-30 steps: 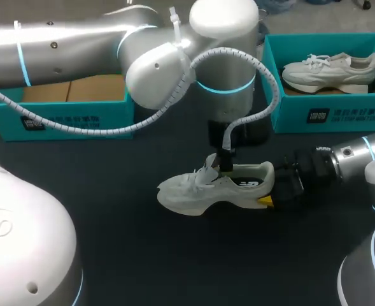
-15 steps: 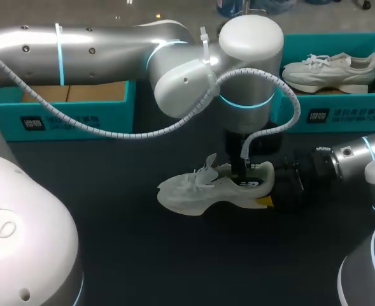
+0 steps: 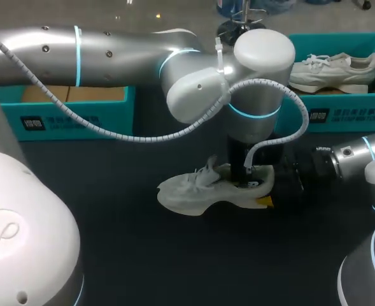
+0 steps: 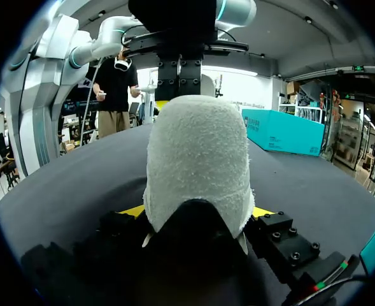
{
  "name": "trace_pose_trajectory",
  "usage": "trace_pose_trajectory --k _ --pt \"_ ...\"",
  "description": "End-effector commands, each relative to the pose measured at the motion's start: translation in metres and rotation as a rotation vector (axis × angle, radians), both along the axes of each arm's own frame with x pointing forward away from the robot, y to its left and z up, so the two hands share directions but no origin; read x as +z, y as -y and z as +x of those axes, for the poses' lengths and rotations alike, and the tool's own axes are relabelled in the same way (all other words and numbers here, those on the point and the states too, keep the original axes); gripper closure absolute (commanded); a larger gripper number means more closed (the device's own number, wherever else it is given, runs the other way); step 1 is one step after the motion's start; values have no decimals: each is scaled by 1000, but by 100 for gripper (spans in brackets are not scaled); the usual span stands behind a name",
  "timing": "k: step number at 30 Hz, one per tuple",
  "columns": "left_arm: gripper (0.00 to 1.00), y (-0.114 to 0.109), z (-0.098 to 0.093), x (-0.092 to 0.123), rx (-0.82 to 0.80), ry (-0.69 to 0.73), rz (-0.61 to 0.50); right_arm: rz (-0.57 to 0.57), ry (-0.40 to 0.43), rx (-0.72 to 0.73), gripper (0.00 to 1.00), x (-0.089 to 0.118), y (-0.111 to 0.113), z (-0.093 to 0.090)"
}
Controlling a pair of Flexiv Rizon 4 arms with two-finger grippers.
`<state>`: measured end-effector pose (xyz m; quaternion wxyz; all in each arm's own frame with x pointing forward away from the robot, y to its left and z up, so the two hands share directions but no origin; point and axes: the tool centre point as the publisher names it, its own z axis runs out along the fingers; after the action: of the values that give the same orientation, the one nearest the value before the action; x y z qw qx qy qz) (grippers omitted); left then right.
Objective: Take the shoe out of the shoebox, open the shoe tongue, remove and reinsert the insole, then place the shoe into the shoebox
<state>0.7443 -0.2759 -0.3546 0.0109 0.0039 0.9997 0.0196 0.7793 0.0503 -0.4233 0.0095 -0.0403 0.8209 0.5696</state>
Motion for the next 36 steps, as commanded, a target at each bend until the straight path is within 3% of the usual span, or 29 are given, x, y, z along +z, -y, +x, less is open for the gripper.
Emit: trace_pose_trajectory --k 1,12,14,16,21,28,36 --pt "100 3 -5 -10 -5 -6 3 -3 1 -2 100 -2 0 -1" --pt "100 3 -7 -16 -26 -13 23 -3 1 -2 100 -2 0 -1" --pt "93 4 -6 -16 -27 -13 23 -3 1 -2 100 -2 0 -1" --pt "78 4 -6 -16 -25 -12 24 -3 1 -2 100 -2 0 -1" --pt "67 4 -5 -19 -23 -14 36 -3 1 -2 100 -2 0 -1" --pt "62 3 -1 -26 -21 -21 43 -3 1 -2 100 -2 0 -1" --pt "63 11 10 -45 -29 -10 22 -3 1 -2 100 -2 0 -1"
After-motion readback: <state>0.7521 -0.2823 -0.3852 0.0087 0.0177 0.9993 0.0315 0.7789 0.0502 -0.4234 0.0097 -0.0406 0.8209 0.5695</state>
